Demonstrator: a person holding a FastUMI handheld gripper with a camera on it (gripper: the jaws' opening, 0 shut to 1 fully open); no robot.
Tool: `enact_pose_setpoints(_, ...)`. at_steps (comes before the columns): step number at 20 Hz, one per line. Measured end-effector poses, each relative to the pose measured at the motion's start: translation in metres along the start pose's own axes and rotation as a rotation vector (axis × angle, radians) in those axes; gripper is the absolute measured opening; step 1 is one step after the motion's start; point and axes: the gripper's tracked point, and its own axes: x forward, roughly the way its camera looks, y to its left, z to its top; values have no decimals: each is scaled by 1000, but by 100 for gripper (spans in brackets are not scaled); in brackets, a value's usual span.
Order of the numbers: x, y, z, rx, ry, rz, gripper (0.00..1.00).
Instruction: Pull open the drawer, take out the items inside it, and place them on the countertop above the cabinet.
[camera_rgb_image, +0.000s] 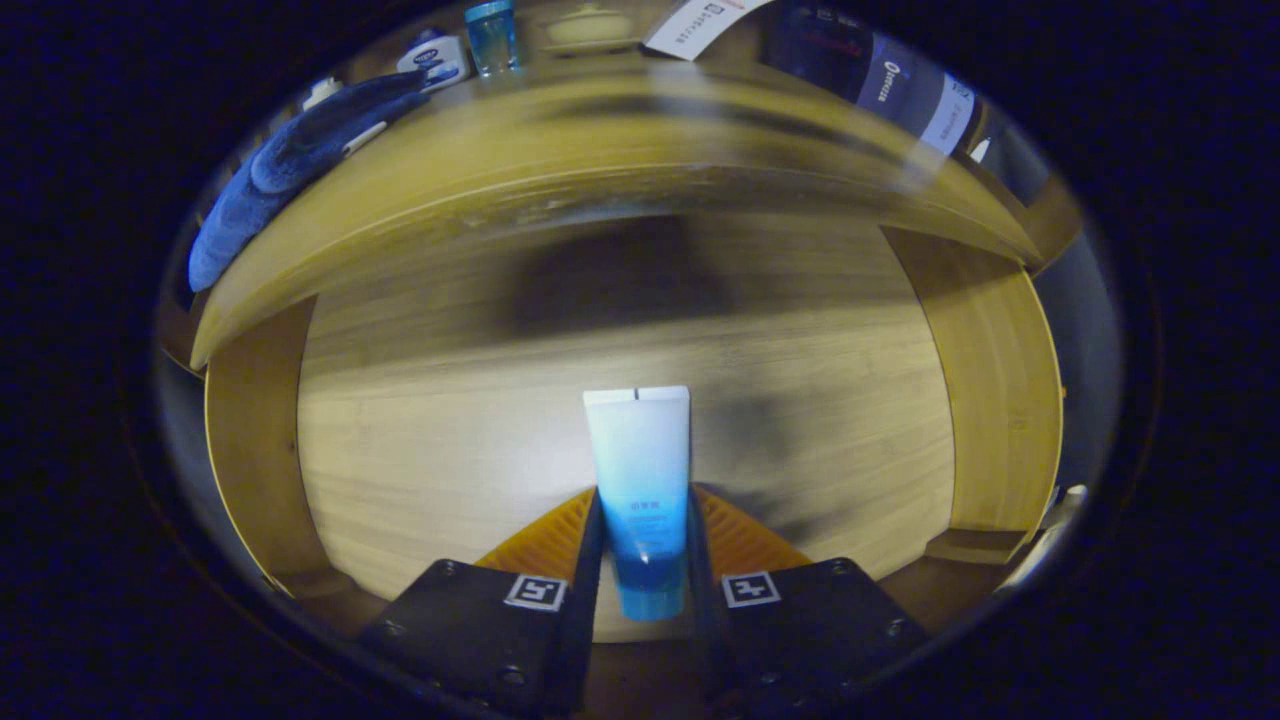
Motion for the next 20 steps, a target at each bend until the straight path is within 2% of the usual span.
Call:
enact_pose_setpoints(5,-37,16,20,71,-260,90,42)
enact_pose_setpoints(13,-154,-1,51,9,-659,62,42)
enact_pose_setpoints(16,-173,-6,78,-14,-725,36,41)
enact_pose_setpoints(18,-173,5,101,-23,-725,61,41)
enact_pose_setpoints(20,-169,6,126,-43,-724,48,41)
